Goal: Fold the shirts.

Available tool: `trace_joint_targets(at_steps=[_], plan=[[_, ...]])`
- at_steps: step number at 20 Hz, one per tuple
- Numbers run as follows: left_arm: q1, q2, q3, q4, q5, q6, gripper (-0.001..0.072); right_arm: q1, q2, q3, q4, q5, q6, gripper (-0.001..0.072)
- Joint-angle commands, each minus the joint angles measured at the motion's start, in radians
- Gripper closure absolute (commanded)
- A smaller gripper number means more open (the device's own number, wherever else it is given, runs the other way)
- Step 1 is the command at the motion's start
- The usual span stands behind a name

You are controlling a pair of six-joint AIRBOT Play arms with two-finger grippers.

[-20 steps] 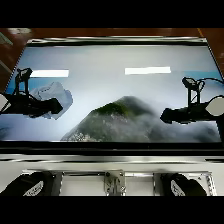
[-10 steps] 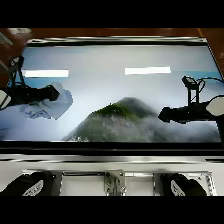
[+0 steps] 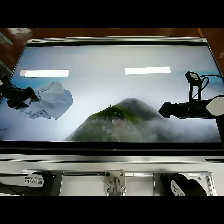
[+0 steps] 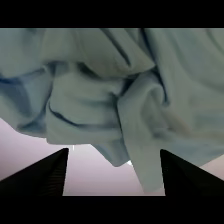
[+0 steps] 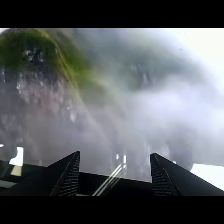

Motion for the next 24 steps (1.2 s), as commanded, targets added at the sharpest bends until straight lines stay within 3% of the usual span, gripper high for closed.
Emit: trace_joint_targets(at_steps=[1,6,7,8,9,12,15,19,24], plan=[[0.014,-0.149,0.024,-0.057,0.000,0.010,-0.0013,0.001,0.001,0.000,0.001,-0.024,0.000,0.0155],[0.008,-0.187,0.024,-0.095,0.127,0.011,-0.0008,0.001,0.001,0.000,0.012,-0.024,0.001,0.0155],[0.008,-0.187,0.024,-0.116,0.149,0.011,0.0113,0.001,0.001,0.000,0.021,-0.025,0.001,0.0155],[0.009,-0.187,0.024,-0.142,0.152,0.010,0.0509,0.001,0.001,0.000,0.033,-0.025,0.001,0.0155],[0.009,-0.185,0.024,-0.192,0.142,0.020,0.0669,0.001,0.001,0.000,0.050,-0.025,0.000,0.0155],[-0.003,-0.114,0.045,-0.462,0.118,0.213,0.0671,0.001,0.001,0.000,0.101,-0.043,0.000,0.0155],[-0.084,0.106,0.118,-0.488,0.113,0.282,0.0672,0.001,0.001,0.000,0.116,-0.033,-0.048,0.0155],[-0.281,0.470,0.140,-0.487,0.064,0.276,0.0672,0.003,0.007,0.015,0.112,-0.023,-0.063,0.0154],[-0.627,0.681,0.003,-0.452,0.053,0.161,0.0672,0.002,0.082,0.116,0.121,0.082,-0.063,0.0154]])
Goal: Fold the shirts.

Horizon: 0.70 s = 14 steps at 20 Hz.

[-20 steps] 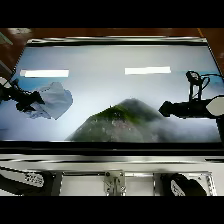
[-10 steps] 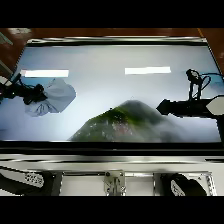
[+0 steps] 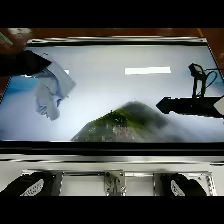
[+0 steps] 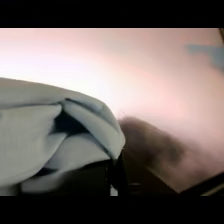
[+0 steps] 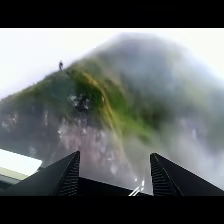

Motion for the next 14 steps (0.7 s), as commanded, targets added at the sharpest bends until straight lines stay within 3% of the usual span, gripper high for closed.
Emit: trace_joint_targets(at_steps=[1,3,7,8,9,10,14], plan=[[-0.245,0.124,-0.132,0.022,-0.005,-0.076,0.0672,0.001,0.056,0.065,-0.024,0.095,-0.003,0.0154],[-0.386,0.106,-0.277,0.021,0.076,-0.104,0.0672,0.001,0.092,0.073,-0.068,0.159,-0.001,0.0154],[-0.657,-0.028,-0.502,-0.019,0.373,-0.186,0.0667,0.001,0.102,0.072,-0.220,0.297,0.016,0.0154],[-0.681,-0.071,-0.501,-0.019,0.377,-0.185,0.0531,0.000,0.102,0.072,-0.267,0.308,0.017,0.0155],[-0.675,-0.105,-0.492,-0.019,0.353,-0.185,0.0137,0.001,0.102,0.072,-0.309,0.310,0.022,0.0154],[-0.633,-0.120,-0.478,-0.015,0.299,-0.183,-0.0013,0.000,0.102,0.072,-0.358,0.311,0.049,0.0155],[-0.249,-0.072,-0.458,0.135,-0.021,-0.112,-0.0013,0.000,0.078,0.035,-0.419,0.332,0.044,0.0154]])
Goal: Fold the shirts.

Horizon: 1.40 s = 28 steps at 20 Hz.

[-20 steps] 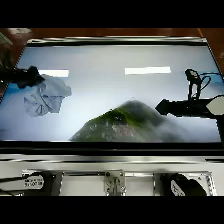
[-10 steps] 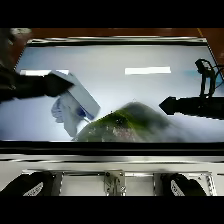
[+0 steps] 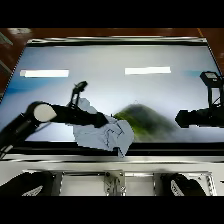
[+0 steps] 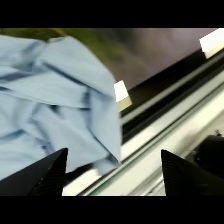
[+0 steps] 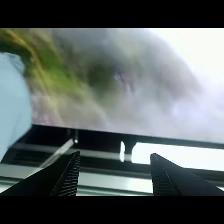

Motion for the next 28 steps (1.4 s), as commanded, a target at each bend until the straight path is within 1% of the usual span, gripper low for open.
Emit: trace_joint_targets(at_steps=[1,2,4,5,7,9,11,13,16,18,19,22,23,24,25,27,28], plan=[[0.308,0.021,-0.008,0.146,-0.273,0.043,-0.0013,0.000,-0.032,-0.047,-0.072,0.051,0.002,0.0154],[0.431,0.031,-0.023,0.159,-0.357,0.090,-0.0013,0.000,-0.051,-0.075,-0.043,0.060,-0.005,0.0153],[0.629,0.043,-0.087,0.140,-0.454,0.159,-0.0013,0.000,-0.095,-0.142,0.046,0.051,-0.011,0.0031],[0.702,0.044,-0.135,0.122,-0.462,0.180,-0.0013,0.000,-0.121,-0.172,0.102,0.034,-0.009,0.0031],[0.769,0.042,-0.237,0.076,-0.404,0.192,-0.0013,0.000,-0.171,-0.220,0.231,-0.019,-0.008,0.0031],[0.761,0.037,-0.345,-0.017,-0.287,0.214,-0.0013,0.001,-0.219,-0.243,0.346,-0.061,-0.008,0.0031],[0.710,0.013,-0.423,-0.098,-0.178,0.228,-0.0013,0.001,-0.263,-0.245,0.420,-0.071,-0.008,0.0031],[0.642,-0.035,-0.456,-0.102,-0.092,0.229,-0.0012,0.001,-0.297,-0.245,0.431,-0.071,0.001,0.0031],[0.571,-0.092,-0.448,-0.111,0.017,0.228,-0.0011,0.002,-0.339,-0.245,0.431,-0.056,0.014,0.0032],[0.547,-0.133,-0.444,-0.132,0.071,0.228,-0.0010,0.002,-0.360,-0.252,0.436,-0.054,0.024,0.0031],[0.537,-0.158,-0.443,-0.142,0.094,0.242,-0.0011,0.002,-0.369,-0.264,0.443,-0.056,0.027,0.0032],[0.521,-0.228,-0.412,-0.196,0.112,0.313,-0.0004,0.002,-0.396,-0.311,0.460,-0.055,0.045,0.0031],[0.518,-0.243,-0.399,-0.216,0.115,0.322,0.0112,0.002,-0.399,-0.325,0.468,-0.056,0.045,0.0031],[0.515,-0.256,-0.386,-0.229,0.116,0.321,0.0303,0.002,-0.402,-0.343,0.481,-0.059,0.044,0.0032],[0.511,-0.265,-0.373,-0.235,0.117,0.321,0.0440,0.002,-0.402,-0.360,0.491,-0.065,0.044,0.0032],[0.510,-0.269,-0.352,-0.233,0.103,0.322,0.0632,0.043,-0.402,-0.400,0.488,-0.109,0.044,0.0032],[0.510,-0.266,-0.341,-0.233,0.084,0.332,0.0654,0.089,-0.402,-0.421,0.489,-0.156,0.044,0.0031]])
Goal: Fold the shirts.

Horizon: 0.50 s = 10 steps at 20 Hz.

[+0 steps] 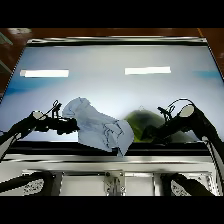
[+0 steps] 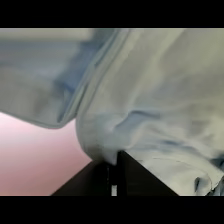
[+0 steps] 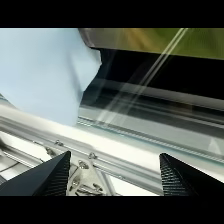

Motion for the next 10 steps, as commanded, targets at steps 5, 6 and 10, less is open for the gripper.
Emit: trace_joint_targets(at_steps=[5,6,10], plan=[[-0.006,0.035,0.085,-0.022,-0.140,0.066,0.0669,0.270,-0.018,-0.099,0.134,-0.367,0.019,0.0031],[-0.006,0.051,0.089,-0.022,-0.141,0.058,0.0669,0.293,-0.043,-0.099,0.199,-0.404,0.014,0.0032],[-0.004,0.091,0.115,-0.023,-0.149,0.040,0.0669,0.373,-0.183,-0.098,0.307,-0.457,-0.012,0.0197]])
